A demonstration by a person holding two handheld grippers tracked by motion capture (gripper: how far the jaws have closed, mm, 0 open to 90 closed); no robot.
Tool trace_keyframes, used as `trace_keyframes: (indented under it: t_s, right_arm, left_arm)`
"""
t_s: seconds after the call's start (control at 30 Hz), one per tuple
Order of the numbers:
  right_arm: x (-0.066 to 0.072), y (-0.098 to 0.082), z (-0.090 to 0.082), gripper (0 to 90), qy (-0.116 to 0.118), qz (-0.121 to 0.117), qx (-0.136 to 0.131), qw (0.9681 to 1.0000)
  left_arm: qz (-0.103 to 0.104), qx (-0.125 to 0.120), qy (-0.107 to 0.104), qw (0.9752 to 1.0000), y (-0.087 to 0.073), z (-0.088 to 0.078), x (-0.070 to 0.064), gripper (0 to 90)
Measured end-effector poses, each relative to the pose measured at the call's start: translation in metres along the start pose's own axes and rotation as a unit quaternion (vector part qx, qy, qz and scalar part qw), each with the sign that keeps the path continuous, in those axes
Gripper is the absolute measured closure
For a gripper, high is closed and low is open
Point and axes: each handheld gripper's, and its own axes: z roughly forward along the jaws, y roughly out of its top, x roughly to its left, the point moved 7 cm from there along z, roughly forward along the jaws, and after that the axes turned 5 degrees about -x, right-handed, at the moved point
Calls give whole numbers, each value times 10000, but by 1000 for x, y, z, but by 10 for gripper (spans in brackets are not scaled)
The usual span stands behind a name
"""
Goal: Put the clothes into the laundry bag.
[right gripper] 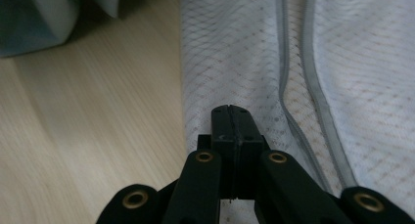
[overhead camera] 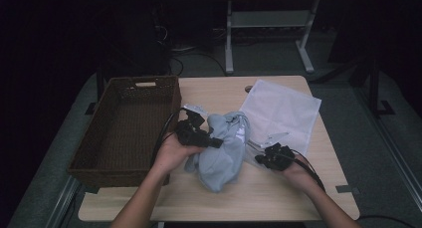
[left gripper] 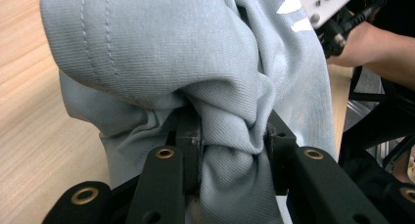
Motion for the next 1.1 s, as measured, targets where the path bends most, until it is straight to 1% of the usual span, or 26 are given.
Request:
trace_keyframes:
  t_s: [0.07, 0.13, 0.2, 0.27, 0.33, 0.4, 0.43, 0.5, 0.53, 0.6, 0.63, 0.7, 0.77, 0.83, 0.87, 0.9, 0.93, 1.03, 1.1]
  right_arm:
    - [5, 4, 4, 893, 51, -61, -11, 10000]
    - [8, 6, 6, 872, 73, -119, -15, 9999]
    - [9, 6, 4, 818, 130, -153, -22, 9998]
    - [7, 7, -3, 746, 171, -77, -136, 9997]
    - [1, 9, -12, 631, 194, 26, -278, 9994]
    - [-6, 10, -20, 579, 208, 85, -394, 9990]
    - [-10, 11, -22, 531, 194, 81, -408, 9989]
    - [-21, 14, -27, 497, 139, 10, -400, 9991]
    - [-26, 16, -29, 457, 147, 33, -414, 9990]
    - [-35, 21, -29, 421, 123, 7, -423, 9990]
    - [-40, 23, -28, 396, 114, 14, -404, 9991]
    - [-52, 28, -23, 354, -9, -36, -429, 9991]
    - [-59, 31, -17, 334, -12, -4, -425, 9991]
    - [-66, 33, -10, 317, -38, 28, -553, 9985]
    - [-69, 32, -6, 300, 9, 75, -584, 9983]
    - [-71, 30, -1, 284, -2, 108, -531, 9985]
    - [-73, 26, 5, 264, -59, 73, -430, 9990]
    - [-71, 21, 15, 247, 23, 38, -296, 9996]
    - [-70, 19, 20, 245, 13, -53, -219, 9997]
  left_arm:
    - [-5, -7, -6, 10000, 0, 0, 0, 676]
    - [-9, -6, -11, 10000, 0, -1, 0, 676]
    - [-10, 2, -10, 10000, -1, -1, 1, 676]
    - [-28, -1, 0, 10000, -2, -1, 2, 676]
    - [-35, -5, -1, 10000, -2, -1, 2, 676]
    - [-37, -10, -5, 10000, -2, -1, 2, 676]
    - [-38, -7, -8, 10000, -2, -1, 2, 676]
    - [-35, 2, -7, 10000, -2, -1, 2, 676]
    - [-33, 5, -7, 10000, -2, -1, 2, 676]
    - [-37, 5, -10, 10000, -2, 0, 2, 676]
    - [-34, 9, -7, 10000, -2, 0, 2, 676]
    - [-39, 3, -11, 10000, -2, -1, 3, 676]
    - [-55, -8, -15, 10000, -2, -1, 3, 676]
    - [-66, -7, -12, 10000, -2, -1, 4, 676]
    - [-64, -3, -20, 10000, -2, -1, 4, 676]
    - [-63, -5, -29, 10000, -2, -1, 4, 676]
    - [-63, -3, -32, 10000, -2, -1, 4, 676]
    - [-74, -1, -30, 10000, -2, 0, 4, 676]
    - [-64, 18, -23, 10000, -3, 0, 4, 676]
